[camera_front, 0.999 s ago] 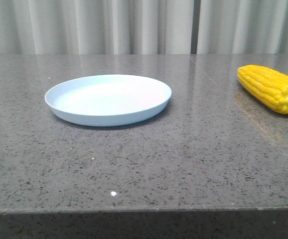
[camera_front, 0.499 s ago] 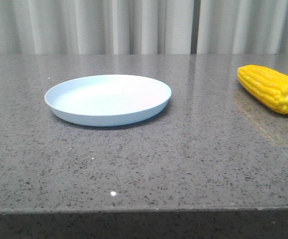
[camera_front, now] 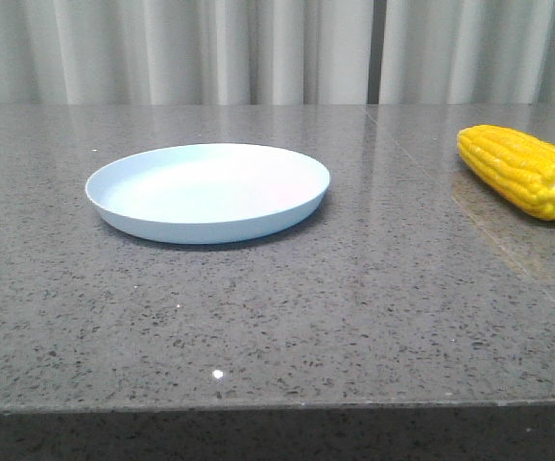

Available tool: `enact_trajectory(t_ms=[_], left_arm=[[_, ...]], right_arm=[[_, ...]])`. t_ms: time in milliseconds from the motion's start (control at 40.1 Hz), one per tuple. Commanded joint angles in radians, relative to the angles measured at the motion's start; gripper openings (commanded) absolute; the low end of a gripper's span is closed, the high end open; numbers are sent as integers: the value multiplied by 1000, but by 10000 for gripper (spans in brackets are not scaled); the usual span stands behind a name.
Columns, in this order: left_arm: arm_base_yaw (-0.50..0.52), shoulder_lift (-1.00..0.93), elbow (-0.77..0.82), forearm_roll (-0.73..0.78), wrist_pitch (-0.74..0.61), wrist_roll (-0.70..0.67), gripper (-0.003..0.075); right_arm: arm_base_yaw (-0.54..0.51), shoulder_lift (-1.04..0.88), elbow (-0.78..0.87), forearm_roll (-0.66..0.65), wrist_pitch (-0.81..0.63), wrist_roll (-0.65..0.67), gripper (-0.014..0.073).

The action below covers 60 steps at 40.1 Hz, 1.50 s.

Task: Place corn on plate with both arms
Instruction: 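Lower the right gripper over the yellow corn cob and grasp it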

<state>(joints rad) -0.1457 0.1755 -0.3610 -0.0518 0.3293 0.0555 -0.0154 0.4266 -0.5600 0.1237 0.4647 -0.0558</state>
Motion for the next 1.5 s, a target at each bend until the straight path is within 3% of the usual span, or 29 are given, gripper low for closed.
enact_trajectory(t_ms=[0,250,749,999,1223,1273,1473], left_arm=[[-5,11,-26,-4,-82,-1,-20],[-5,11,-26,-4,-82,-1,-20],[-5,11,-26,-4,-82,-1,-20],[-5,11,-26,-4,-82,-1,-20],[-5,11,-26,-4,-82,-1,-20],[-5,11,-26,-4,-82,-1,-20],[-5,11,-26,-4,-82,-1,-20]], right_arm=[[-5,111,-79,7,-48,-3,580],[-2,452,-263,19,54,-3,580],[73,983,-605,189,204,-3,580],[73,1148,-675,189,240,-3,580],[73,1176,-675,189,275,-3,571],[73,1176,-675,191,283,-3,534],[73,1175,-707,201,314,-3,241]])
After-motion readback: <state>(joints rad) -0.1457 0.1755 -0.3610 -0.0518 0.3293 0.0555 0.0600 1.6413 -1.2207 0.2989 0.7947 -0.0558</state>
